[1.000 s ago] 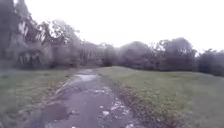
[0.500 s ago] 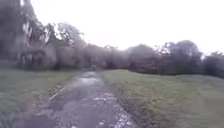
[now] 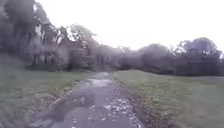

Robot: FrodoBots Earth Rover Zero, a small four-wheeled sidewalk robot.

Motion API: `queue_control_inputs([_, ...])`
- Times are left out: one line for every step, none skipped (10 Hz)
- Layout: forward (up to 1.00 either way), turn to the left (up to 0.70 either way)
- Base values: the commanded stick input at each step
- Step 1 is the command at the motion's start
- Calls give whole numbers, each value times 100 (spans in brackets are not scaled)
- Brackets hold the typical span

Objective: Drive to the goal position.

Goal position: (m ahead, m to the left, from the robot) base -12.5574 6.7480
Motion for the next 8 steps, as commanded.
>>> queue_control_inputs([0,0])
queue_control_inputs([0,0])
queue_control_inputs([0,0])
queue_control_inputs([0,0])
queue_control_inputs([0,0])
queue_control_inputs([8,0])
queue_control_inputs([70,0])
queue_control_inputs([70,0])
